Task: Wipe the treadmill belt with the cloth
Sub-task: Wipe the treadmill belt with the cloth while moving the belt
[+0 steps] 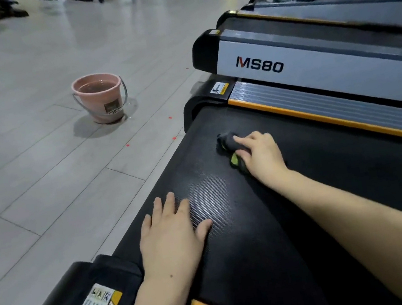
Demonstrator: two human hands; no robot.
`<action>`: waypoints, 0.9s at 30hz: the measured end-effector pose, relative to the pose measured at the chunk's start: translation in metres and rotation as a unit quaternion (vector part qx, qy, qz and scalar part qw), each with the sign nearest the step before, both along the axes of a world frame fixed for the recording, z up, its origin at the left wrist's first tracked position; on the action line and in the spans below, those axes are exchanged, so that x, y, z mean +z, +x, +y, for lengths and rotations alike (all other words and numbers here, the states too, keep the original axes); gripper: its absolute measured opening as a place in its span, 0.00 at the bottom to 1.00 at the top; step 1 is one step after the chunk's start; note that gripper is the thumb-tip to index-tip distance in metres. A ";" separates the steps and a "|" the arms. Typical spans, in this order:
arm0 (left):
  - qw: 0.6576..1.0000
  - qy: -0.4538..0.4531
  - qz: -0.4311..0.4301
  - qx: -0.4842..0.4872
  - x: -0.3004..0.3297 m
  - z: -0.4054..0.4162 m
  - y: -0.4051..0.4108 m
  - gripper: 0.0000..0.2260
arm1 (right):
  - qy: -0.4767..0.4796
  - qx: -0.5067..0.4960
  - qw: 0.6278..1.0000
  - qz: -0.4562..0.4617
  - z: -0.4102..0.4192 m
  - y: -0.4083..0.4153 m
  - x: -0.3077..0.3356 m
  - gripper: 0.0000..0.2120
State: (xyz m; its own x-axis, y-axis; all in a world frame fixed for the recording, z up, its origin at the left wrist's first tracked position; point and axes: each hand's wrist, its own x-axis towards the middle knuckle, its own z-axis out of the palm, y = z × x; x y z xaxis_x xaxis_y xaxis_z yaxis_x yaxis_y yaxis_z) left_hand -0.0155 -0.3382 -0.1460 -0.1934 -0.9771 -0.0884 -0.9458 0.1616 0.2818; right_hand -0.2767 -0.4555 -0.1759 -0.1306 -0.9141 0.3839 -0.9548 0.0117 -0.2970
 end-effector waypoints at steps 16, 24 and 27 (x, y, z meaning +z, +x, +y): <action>0.999 0.019 -0.007 -0.028 0.013 0.014 -0.015 0.22 | 0.002 0.020 1.000 0.014 0.042 -0.021 0.003 0.15; 0.999 -0.003 -0.001 -0.037 -0.003 0.039 -0.045 0.19 | 0.001 0.235 0.972 0.020 0.182 -0.023 0.000 0.16; 0.997 -0.023 0.005 -0.075 -0.002 0.051 -0.063 0.19 | -0.008 0.140 0.988 0.057 0.132 -0.078 0.002 0.16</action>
